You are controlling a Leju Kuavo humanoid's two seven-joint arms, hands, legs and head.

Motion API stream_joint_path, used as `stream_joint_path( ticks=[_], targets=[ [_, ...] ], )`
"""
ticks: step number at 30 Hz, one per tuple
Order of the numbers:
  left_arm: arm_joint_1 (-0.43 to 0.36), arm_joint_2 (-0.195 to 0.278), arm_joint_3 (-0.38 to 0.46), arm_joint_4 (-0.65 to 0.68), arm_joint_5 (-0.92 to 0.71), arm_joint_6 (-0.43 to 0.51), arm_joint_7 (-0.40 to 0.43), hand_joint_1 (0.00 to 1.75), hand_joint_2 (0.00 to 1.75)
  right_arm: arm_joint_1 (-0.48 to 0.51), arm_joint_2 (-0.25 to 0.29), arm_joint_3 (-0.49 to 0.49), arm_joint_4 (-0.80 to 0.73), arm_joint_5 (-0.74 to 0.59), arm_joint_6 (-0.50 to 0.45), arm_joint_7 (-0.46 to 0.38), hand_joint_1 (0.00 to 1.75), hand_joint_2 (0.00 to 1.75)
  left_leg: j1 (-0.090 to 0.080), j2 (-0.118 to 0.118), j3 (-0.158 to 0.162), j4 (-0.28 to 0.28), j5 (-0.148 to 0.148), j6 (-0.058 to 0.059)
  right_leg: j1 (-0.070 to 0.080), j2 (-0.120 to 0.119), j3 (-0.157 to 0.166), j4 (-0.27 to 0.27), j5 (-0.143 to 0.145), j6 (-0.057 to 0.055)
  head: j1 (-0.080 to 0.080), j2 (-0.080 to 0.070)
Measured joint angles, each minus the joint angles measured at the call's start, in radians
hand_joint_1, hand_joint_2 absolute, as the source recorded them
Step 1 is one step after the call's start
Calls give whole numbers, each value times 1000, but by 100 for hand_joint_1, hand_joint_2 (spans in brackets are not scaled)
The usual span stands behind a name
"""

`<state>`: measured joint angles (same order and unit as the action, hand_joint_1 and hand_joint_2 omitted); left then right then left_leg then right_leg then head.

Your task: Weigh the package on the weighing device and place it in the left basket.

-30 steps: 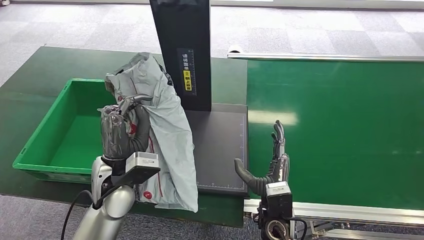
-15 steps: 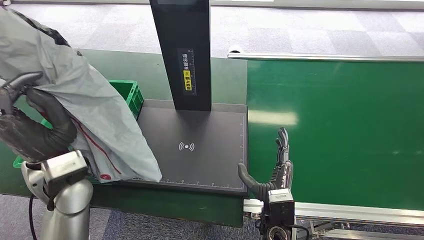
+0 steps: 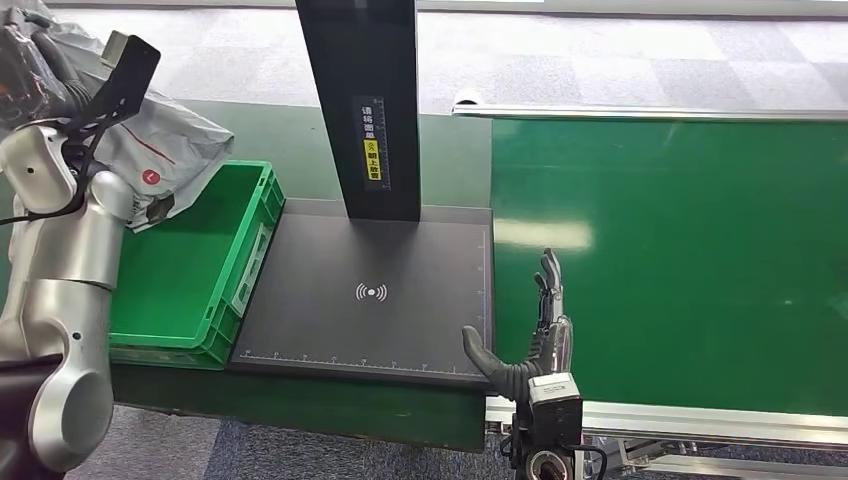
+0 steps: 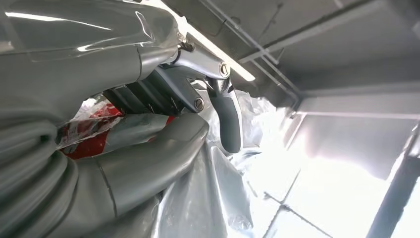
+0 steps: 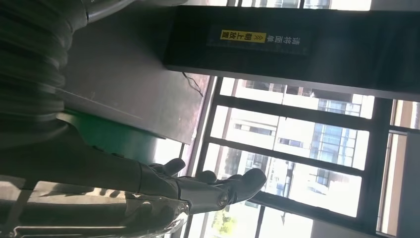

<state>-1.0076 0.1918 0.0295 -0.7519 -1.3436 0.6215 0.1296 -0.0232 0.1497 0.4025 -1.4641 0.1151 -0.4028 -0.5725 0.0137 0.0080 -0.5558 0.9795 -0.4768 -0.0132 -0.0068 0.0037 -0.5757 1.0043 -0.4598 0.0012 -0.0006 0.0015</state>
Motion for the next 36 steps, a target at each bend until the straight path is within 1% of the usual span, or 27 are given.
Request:
stream_joint_path(
  ticks=[2, 5, 11, 13, 18, 21, 22, 25, 26, 27, 28, 31, 32, 36],
  targets=[
    [-26, 17, 2, 73, -9, -2, 8, 175, 175, 0, 0, 2, 0, -1, 0, 0, 0, 175, 0, -1, -2, 0, 0, 0, 0, 0, -1, 0, 0, 0, 0, 0],
    [-49, 32, 2, 148, -26, -8, 23, 175, 175, 0, 0, 3, 0, -3, 0, 0, 0, 175, 0, -1, -3, 0, 0, 0, 0, 0, -2, 0, 0, 0, 0, 0],
    [-60, 47, 2, 242, -60, -38, 44, 175, 175, 0, 0, 6, 0, -7, 0, 3, 0, 175, 0, -1, -3, 0, 0, 0, 0, 0, -3, 0, 0, 0, 0, 0],
    [-60, 49, 2, 264, -67, -76, 41, 175, 175, 0, 0, 6, 0, -6, 0, 5, 0, 175, 0, -1, -3, 0, 0, 0, 0, -1, -3, 0, 0, 0, 0, 0],
    [-57, 46, 9, 306, -36, -257, -22, 175, 175, 0, 0, 6, 0, 2, 0, 14, 0, 175, 0, -1, -3, 0, 0, 0, 0, -1, -3, 0, 0, 0, 0, 0],
    [-56, 43, 12, 321, -30, -285, -32, 175, 175, 0, 0, 6, 0, 3, 1, 15, 0, 175, 0, -1, -3, 0, 0, 0, 0, -1, -3, 0, 0, 0, 0, 0],
    [-57, 43, 13, 324, -30, -288, -32, 170, 175, 0, 0, 6, 0, 4, 1, 15, 0, 175, 0, -1, -3, 0, 0, 0, 0, -1, -3, 0, 0, 0, 0, 0],
    [-57, 42, 13, 331, -30, -291, -33, 62, 175, 0, 0, 6, 0, 4, 1, 15, 0, 175, 0, -1, -4, 0, 0, 0, 0, -1, -3, 0, 0, 0, 0, 0],
    [-57, 42, 13, 332, -30, -291, -33, 31, 175, 0, 0, 6, 0, 4, 1, 15, 0, 175, 0, -1, -4, 0, 0, 0, 0, -1, -3, 0, 0, 0, 0, 0],
    [-57, 42, 13, 332, -30, -291, -33, 31, 175, 0, 0, 6, 0, 4, 1, 15, 0, 175, 0, -1, -4, 0, 0, 0, 0, -1, -3, 0, 0, 0, 0, 0],
    [-57, 42, 15, 334, -21, -302, -44, 24, 175, 0, 0, 6, 0, 4, 2, 15, 0, 175, 0, -1, -4, 0, 0, 0, 0, -1, -3, 0, 0, 0, 0, 0],
    [-56, 39, 32, 345, 31, -389, -119, 0, 175, 0, 0, 4, 0, 18, 16, 21, 0, 175, 0, -1, -4, 0, 0, 0, 0, -1, -3, 0, 0, 0, 0, 0],
    [-55, 39, 37, 347, 41, -407, -135, 0, 175, 0, 0, 3, 0, 23, 20, 23, 0, 175, 0, -1, -4, 0, 0, 0, 0, -1, -3, 0, 0, 0, 0, 0],
    [-51, 38, 44, 349, 56, -404, -152, 0, 175, 0, 0, 0, 0, 31, 27, 29, 0, 175, 0, -1, -4, 0, 0, 0, 0, -1, -3, 0, 0, 0, 0, 0]
  ],
)
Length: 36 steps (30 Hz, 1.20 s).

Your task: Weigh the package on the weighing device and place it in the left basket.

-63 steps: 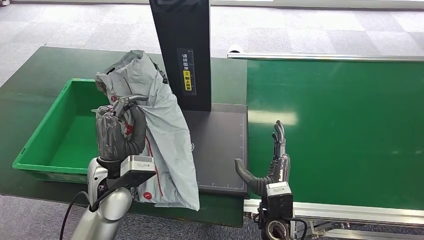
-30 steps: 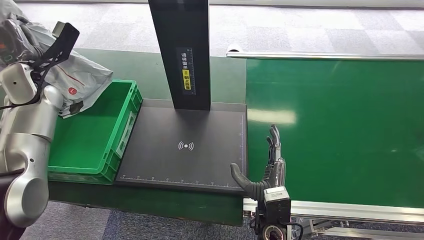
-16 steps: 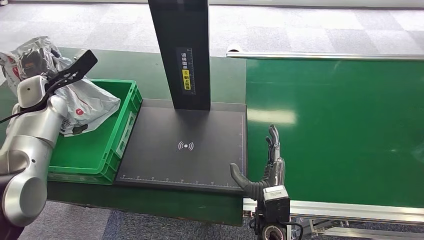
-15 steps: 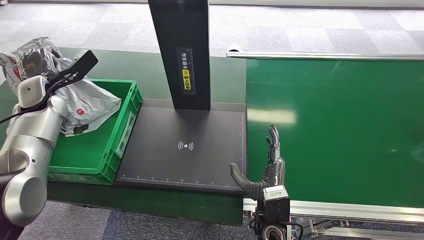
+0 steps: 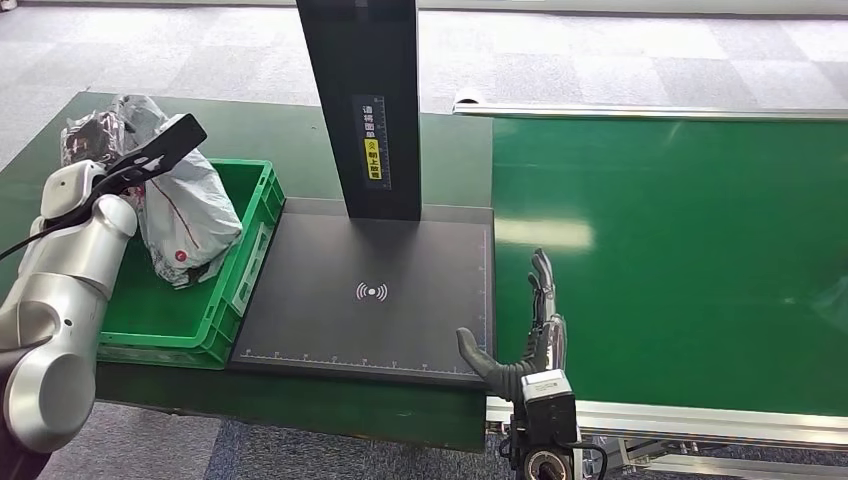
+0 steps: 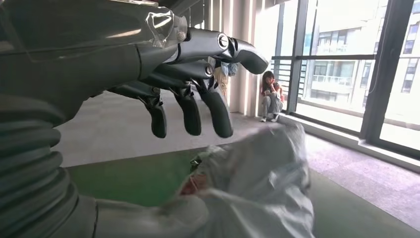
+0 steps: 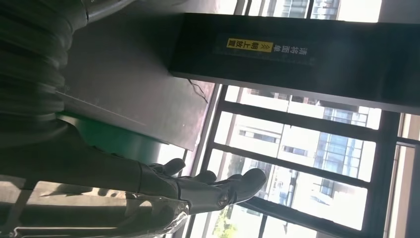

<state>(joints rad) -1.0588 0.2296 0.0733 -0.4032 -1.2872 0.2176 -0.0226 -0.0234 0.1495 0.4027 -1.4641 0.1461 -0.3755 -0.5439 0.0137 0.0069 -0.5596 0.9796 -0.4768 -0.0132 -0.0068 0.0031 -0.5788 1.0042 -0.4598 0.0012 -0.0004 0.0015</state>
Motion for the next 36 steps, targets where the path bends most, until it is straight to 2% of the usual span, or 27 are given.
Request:
stream_joint_path(
  ticks=[4, 10, 13, 15, 17, 20, 22, 24, 27, 29, 32, 36],
  targets=[
    [5, -3, 11, 0, 49, 18, -40, 0, 175, 1, 0, -2, 0, 2, 4, 2, 0, 175, 0, 0, 0, 0, 0, 0, 0, 0, 0, 0, 0, 0, 0, 0],
    [12, -5, 22, -11, 94, 98, -58, 0, 175, 8, 0, -6, 0, 7, 4, 3, 0, 175, 0, 0, 0, 0, 0, 0, 0, 0, 0, 0, 0, 0, 0, 0],
    [30, -15, 45, -43, 214, 131, -160, 0, 175, 14, 1, -9, 0, 8, 3, 3, 0, 175, 0, 0, 0, 0, 0, 0, 0, 0, 0, 0, 0, 0, 0, 0],
    [69, -38, 64, -98, 386, 91, -264, 0, 175, 16, 2, -14, 0, 9, 1, 4, 0, 175, 0, 0, 0, 0, 0, 0, 0, 0, 0, 0, 0, 0, 0, 0],
    [147, -75, 75, -196, 651, -26, -350, 0, 175, 16, 4, -23, 0, 12, 0, 4, 0, 175, -1, 0, 0, 0, 0, 0, -1, 0, 0, 0, 0, 0, 0, 0],
    [345, -144, 57, -404, 1072, -220, -396, 0, 175, 15, 5, -35, 0, 17, 7, 8, 0, 175, -3, 2, 1, 0, -2, 0, -3, 1, 1, 0, -1, 1, 0, 0],
    [509, -194, 19, -534, 1280, -284, -402, 0, 175, 15, 5, -41, 6, 18, 15, 15, 0, 175, -3, 5, 2, 0, -5, 1, -3, 4, 0, -1, -2, 2, 0, 0],
    [673, -248, -41, -635, 1401, -293, -425, 0, 175, 15, 5, -47, 24, 14, 27, 29, 0, 175, -4, 6, 3, 0, -7, 3, -4, 5, 0, -1, -3, 4, 0, 0],
    [861, -317, -158, -727, 1431, -253, -482, 0, 175, 14, 5, -58, 67, 8, 48, 39, 0, 175, -4, 2, 1, 0, -7, 4, -4, 3, 0, -1, -5, 6, 0, 0],
    [934, -347, -236, -766, 1421, -219, -498, 0, 175, 14, 5, -60, 97, 10, 63, 39, 0, 175, -4, 0, 0, 0, -7, 4, -4, 2, 0, -1, -6, 7, 0, 0],
    [985, -374, -321, -805, 1399, -193, -502, 0, 175, 13, 5, -63, 139, 13, 82, 37, 0, 175, -4, 0, 0, 0, -7, 4, -4, 1, 1, -1, -6, 6, 0, 0],
    [1009, -393, -394, -846, 1350, -170, -505, 0, 175, 8, 5, -67, 178, 6, 87, 22, 0, 175, -3, -1, 1, 0, -7, 4, -3, 1, 1, -1, -5, 6, 0, 0]
  ],
)
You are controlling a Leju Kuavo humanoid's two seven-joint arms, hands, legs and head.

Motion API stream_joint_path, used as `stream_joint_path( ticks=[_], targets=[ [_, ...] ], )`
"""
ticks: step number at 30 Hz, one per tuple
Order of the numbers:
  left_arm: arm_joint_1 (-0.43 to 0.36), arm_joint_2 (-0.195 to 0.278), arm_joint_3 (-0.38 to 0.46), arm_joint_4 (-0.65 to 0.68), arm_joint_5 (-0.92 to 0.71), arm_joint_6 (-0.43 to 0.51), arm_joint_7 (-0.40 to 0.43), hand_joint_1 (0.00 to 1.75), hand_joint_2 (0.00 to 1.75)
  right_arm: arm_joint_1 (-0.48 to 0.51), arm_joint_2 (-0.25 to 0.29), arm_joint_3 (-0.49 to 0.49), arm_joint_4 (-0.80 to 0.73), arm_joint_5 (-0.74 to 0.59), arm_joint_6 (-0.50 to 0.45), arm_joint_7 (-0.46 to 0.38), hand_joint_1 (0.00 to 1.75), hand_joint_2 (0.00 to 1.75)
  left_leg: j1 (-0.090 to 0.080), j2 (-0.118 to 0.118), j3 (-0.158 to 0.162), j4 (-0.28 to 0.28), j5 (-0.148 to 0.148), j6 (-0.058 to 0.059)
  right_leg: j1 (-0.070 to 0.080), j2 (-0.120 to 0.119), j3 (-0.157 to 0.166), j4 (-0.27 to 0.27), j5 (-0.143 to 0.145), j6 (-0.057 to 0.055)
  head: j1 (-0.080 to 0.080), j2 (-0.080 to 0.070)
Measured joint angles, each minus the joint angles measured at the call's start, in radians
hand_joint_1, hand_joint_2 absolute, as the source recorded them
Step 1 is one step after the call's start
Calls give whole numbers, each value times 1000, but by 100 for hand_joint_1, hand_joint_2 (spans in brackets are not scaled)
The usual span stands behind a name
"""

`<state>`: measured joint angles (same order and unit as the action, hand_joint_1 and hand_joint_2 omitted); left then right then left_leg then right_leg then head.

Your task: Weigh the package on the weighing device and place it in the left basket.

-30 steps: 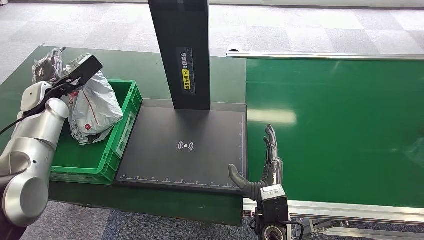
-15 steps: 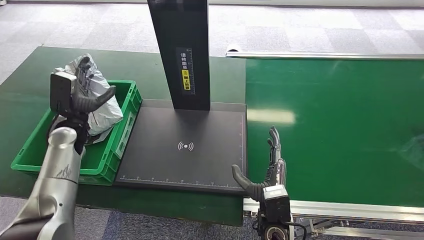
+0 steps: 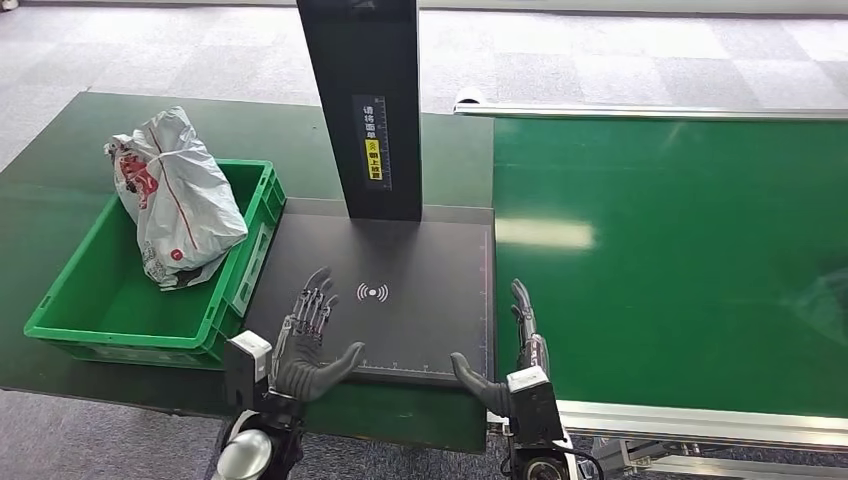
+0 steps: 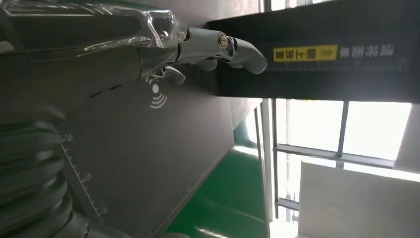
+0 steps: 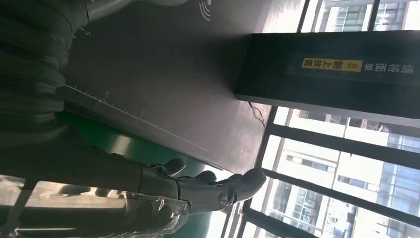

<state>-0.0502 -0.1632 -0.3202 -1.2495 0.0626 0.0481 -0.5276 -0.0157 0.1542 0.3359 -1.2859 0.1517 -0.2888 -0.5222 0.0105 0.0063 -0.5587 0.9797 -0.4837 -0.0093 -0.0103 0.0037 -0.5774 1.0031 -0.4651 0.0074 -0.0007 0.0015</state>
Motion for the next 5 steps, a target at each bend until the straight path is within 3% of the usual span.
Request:
stream_joint_path(
  ticks=[5],
  targets=[
    [13, -6, -36, -26, -12, 7, 0, 0, 175, -5, 0, -3, 23, -7, 0, -6, 0, 175, 0, 0, 1, 0, 0, 0, 0, 0, 1, 0, 0, 0, 0, 0]
  ],
)
